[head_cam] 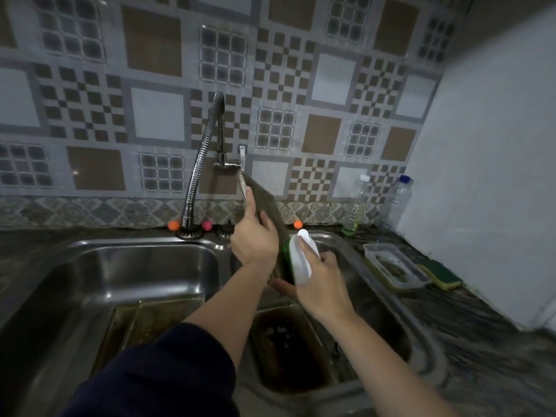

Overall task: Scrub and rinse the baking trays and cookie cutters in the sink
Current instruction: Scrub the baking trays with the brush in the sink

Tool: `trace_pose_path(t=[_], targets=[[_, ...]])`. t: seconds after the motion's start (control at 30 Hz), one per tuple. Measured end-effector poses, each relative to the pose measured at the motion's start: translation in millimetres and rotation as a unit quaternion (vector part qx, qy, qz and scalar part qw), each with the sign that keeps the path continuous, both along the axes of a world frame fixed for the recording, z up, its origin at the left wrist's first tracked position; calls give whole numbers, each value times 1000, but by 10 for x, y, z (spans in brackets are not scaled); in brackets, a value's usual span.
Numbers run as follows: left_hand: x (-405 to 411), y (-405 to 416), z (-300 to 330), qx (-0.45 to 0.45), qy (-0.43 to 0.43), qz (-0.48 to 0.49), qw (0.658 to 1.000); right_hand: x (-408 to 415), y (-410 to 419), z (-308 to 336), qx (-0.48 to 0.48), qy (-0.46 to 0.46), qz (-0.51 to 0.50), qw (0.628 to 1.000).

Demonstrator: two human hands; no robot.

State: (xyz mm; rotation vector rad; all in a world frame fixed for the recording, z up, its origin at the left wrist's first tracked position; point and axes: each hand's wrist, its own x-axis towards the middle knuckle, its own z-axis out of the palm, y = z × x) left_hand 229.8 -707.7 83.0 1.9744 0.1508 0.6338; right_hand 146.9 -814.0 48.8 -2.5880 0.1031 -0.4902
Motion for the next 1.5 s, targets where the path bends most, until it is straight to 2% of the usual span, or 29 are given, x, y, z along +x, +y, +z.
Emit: trace_pose_path(t=[0.23, 0.37, 0.5, 0.6, 0.7, 0.83, 0.93, 1.0, 1.27, 1.33, 1.5], targets=[[-103, -166, 36, 33, 23, -78, 996, 12, 9, 27, -157, 29, -96, 982], [-97, -312, 119, 28, 25, -137, 990, 99, -117, 99, -166, 17, -115, 979], [21, -443, 217, 38, -27, -192, 980, 237, -327, 161, -164, -8, -95, 982], [108, -484, 145, 12, -67, -234, 970, 321, -500, 252, -112, -26, -87, 990], [164, -432, -147, 40, -63, -208, 975, 353, -653, 288, -13, -39, -49, 998], [251, -202, -603, 96, 109, -122, 982, 376, -857, 261, 135, -15, 27, 990], [192, -133, -784, 16, 152, -98, 983, 377, -928, 240, 192, 4, 76, 979], [189, -115, -849, -16, 139, -84, 987, 410, -980, 205, 217, 21, 91, 972], [86, 268, -986, 9, 120, -10, 993, 562, -899, -20, 302, 91, 129, 940], [4, 494, -1049, 27, 135, 16, 990, 616, -838, -57, 322, 84, 120, 935], [-281, 1107, -1246, 51, 202, 69, 976, 660, -608, -127, 291, 86, 110, 947]])
